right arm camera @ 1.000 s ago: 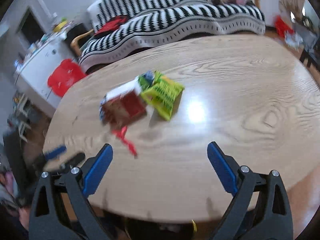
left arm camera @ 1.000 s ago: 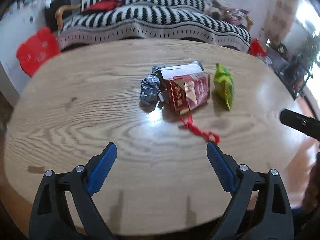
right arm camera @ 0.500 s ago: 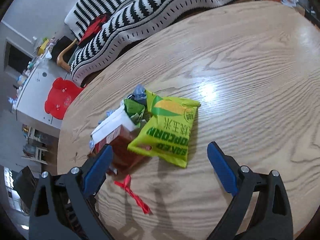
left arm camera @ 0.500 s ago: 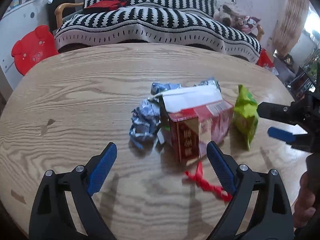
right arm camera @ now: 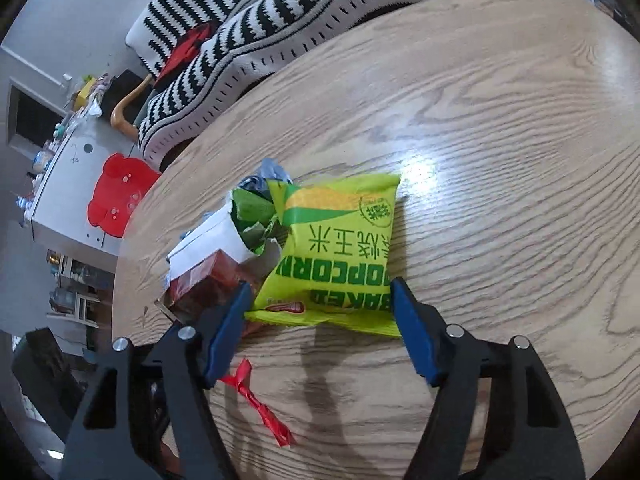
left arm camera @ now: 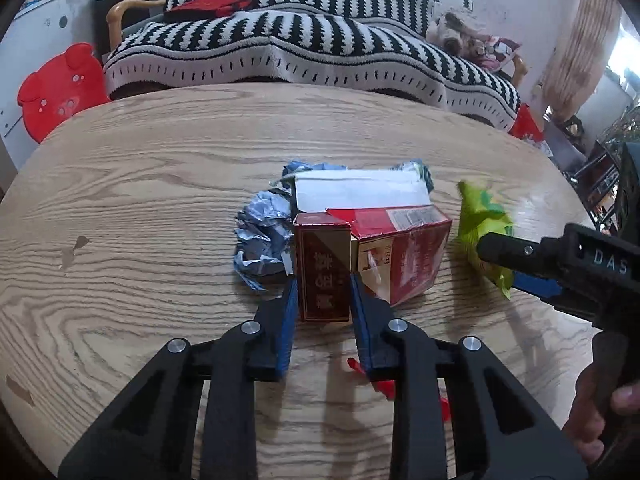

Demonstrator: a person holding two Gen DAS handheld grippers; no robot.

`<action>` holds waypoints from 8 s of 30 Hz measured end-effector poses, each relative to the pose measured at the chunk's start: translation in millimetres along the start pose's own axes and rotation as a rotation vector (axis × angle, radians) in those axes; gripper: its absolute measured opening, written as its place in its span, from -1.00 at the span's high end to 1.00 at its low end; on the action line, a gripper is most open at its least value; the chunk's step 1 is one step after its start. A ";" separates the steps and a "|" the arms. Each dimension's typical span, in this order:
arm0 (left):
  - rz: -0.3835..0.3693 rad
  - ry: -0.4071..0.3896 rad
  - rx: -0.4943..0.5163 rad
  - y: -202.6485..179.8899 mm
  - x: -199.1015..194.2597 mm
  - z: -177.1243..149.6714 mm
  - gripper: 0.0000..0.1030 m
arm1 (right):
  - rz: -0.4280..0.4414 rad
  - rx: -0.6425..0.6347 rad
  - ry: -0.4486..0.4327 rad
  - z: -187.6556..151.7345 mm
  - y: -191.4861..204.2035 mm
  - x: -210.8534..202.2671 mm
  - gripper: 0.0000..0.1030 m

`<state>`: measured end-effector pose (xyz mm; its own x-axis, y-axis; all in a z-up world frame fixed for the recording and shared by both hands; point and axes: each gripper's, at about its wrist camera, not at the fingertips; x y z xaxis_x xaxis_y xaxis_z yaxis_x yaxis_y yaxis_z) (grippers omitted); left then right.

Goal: Collect trash
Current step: 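Grasp the red cigarette box with the left tool while the right grasps the green popcorn bag, then carry the cigarette box and popcorn bag over the black bin, then open both tools to drop the box and popcorn bag into the bin, then grasp the crumpled foil with the left tool while the right grasps the red ribbon, then carry the crumpled foil and red ribbon over the black bin, then open both tools to drop the foil and ribbon into the bin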

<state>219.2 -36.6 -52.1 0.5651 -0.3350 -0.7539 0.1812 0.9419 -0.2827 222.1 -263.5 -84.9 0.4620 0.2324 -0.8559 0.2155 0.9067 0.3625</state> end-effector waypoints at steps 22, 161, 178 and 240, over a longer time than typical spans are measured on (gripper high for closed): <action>-0.015 -0.018 0.127 -23.5 -129.2 -86.7 0.52 | 0.053 -0.206 -0.080 -89.7 -6.0 -106.0 -0.29; 0.008 -0.013 0.141 49.8 16.3 25.0 0.41 | -0.142 -0.680 -0.053 -115.0 100.4 14.0 0.75; 0.087 -0.056 0.283 24.1 -111.5 -47.0 0.42 | -0.062 -0.569 -0.103 -128.4 76.2 -52.4 0.76; 0.000 0.204 0.232 -40.9 -138.2 -268.3 -0.28 | -0.020 -0.420 0.069 -305.2 -23.8 -116.7 0.38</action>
<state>-82.2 -35.0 -95.5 0.3959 -0.3108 -0.8641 0.3738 0.9140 -0.1575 -99.5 -204.9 -106.1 0.4000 0.2232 -0.8890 -0.1521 0.9726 0.1757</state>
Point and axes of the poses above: each gripper's, at about its wrist camera, not at the fingertips, and x roughly the way its jaws point, y to its left, z to its top, and after that the axes turned 10 degrees about -z, right-handed
